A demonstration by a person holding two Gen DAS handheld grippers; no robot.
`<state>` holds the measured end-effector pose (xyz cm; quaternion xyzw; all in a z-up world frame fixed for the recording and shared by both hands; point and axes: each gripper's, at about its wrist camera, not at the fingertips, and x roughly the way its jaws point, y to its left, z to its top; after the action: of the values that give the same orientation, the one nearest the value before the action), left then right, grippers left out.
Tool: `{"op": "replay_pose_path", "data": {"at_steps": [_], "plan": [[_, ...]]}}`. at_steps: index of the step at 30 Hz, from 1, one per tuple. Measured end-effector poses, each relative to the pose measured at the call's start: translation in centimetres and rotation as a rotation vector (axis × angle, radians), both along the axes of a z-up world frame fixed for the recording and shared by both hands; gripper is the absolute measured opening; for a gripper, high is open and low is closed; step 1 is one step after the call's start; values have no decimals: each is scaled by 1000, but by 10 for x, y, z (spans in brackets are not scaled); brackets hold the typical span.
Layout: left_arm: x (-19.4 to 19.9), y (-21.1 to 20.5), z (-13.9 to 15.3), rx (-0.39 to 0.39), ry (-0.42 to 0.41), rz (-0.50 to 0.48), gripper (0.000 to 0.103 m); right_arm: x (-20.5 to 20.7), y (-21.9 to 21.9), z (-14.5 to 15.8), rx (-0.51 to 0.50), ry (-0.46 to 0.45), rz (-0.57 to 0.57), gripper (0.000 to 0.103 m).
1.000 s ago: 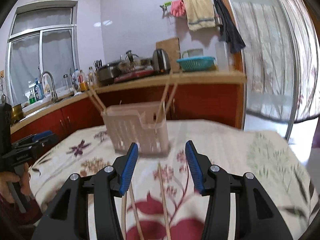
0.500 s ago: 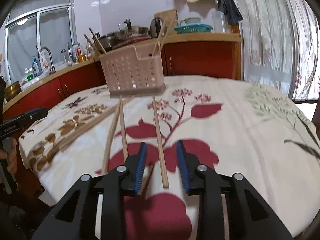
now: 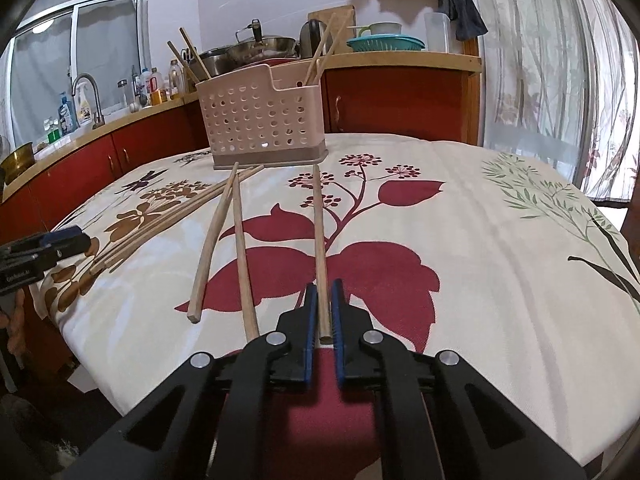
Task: Organize utensils
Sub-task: 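Close the right tool on one loose wooden chopstick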
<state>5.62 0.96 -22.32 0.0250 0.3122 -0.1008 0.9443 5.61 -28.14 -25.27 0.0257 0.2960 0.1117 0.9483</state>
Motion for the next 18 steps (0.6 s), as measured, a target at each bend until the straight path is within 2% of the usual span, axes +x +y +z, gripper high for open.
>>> {"op": "replay_pose_path", "data": {"at_steps": [6,18], "plan": [[0,-2,-9,6,28,-14,49,0,0,0,-2,-1,0,8],[1,-9,-11,15,8,-49,40,0,1,1,1,0,0,8]]}}
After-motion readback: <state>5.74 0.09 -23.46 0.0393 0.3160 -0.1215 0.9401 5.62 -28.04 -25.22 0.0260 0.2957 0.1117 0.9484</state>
